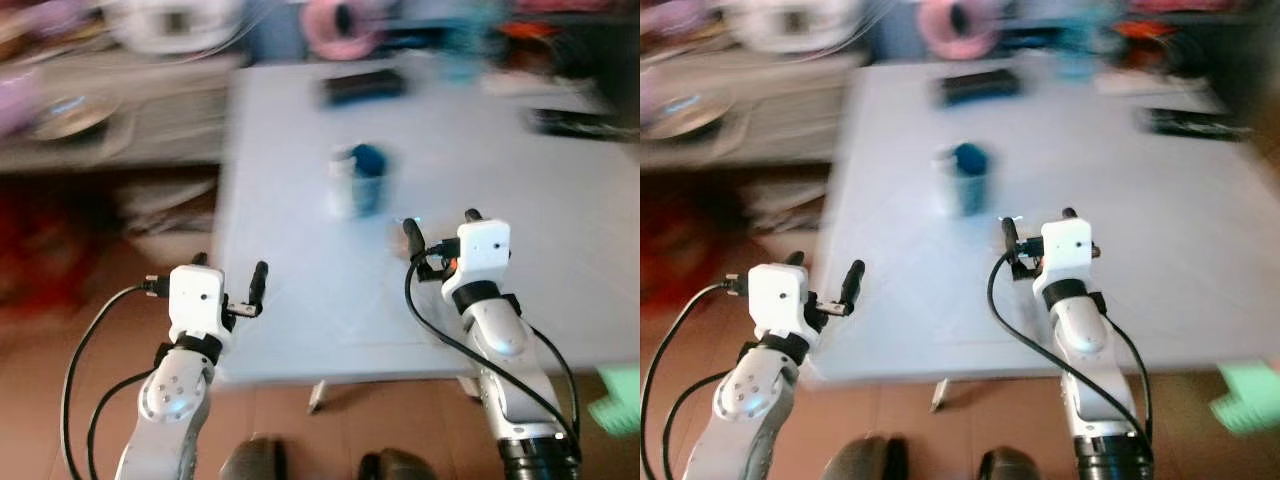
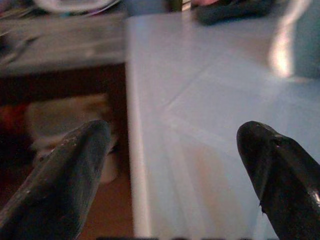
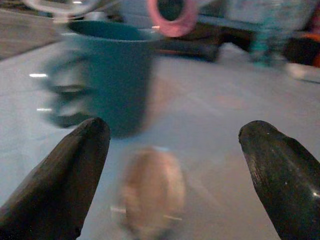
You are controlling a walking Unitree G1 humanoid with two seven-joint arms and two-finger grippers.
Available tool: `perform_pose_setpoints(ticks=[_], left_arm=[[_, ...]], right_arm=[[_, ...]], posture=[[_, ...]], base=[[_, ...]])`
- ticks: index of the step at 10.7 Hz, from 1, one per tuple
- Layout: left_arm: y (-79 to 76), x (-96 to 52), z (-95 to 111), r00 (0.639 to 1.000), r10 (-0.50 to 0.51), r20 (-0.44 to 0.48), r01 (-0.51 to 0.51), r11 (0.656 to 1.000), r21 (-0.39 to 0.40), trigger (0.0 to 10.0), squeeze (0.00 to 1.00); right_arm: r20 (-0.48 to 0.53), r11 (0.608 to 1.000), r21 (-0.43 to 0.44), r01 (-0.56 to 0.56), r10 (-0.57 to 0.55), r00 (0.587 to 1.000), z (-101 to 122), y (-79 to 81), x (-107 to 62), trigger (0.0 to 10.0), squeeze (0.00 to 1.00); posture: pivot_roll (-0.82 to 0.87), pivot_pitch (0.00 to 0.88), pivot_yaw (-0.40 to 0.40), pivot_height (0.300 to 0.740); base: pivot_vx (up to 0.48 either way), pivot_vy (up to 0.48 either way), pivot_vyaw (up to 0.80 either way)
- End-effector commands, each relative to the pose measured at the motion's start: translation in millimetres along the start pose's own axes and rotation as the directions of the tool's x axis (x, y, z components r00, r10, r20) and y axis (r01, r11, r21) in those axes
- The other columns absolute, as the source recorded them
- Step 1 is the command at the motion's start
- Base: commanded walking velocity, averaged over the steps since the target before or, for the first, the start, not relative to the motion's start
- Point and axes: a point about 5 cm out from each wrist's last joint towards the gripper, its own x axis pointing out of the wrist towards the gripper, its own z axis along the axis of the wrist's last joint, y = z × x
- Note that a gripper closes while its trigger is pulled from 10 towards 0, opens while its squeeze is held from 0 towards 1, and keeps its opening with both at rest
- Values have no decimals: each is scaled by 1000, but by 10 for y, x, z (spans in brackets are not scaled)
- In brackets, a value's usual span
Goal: Setting the table
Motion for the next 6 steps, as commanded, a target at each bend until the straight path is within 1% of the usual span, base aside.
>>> perform_pose_setpoints(ticks=[1, 2, 3, 5, 6], left_arm=[[20, -8, 3, 1000, 5, -6, -5, 1000, 10, 10000, 0], [4, -19, -3, 1000, -12, -11, 12, 1000, 4, 10000, 0], [-10, -28, -1, 1000, -30, -11, 30, 1000, -2, 10000, 0], [-2, -40, -4, 999, -51, -13, 51, 999, -12, 10000, 0], [-15, -38, 0, 997, -70, -10, 70, 997, -20, 10000, 0]], right_arm=[[-12, 1000, 3, 7, -7, 1000, -21, -8, -28, 10000, 0], [-34, 1000, 7, -2, 2, 999, -78, 29, -101, 10000, 0], [-73, 1000, 5, 5, -5, 997, -150, 31, -223, 10000, 0], [-119, 999, -14, 31, -32, 992, -238, -35, -441, 10000, 0], [-128, 999, -17, 42, -44, 991, -250, -73, -480, 10000, 0]], posture=[[39, 138, 39, 740], [39, 141, 38, 740], [39, 145, 36, 740], [28, 152, 38, 740], [26, 151, 38, 740]], base=[[0, 0, 0], [0, 0, 0], [0, 0, 0], [0, 0, 0], [0, 0, 0]])
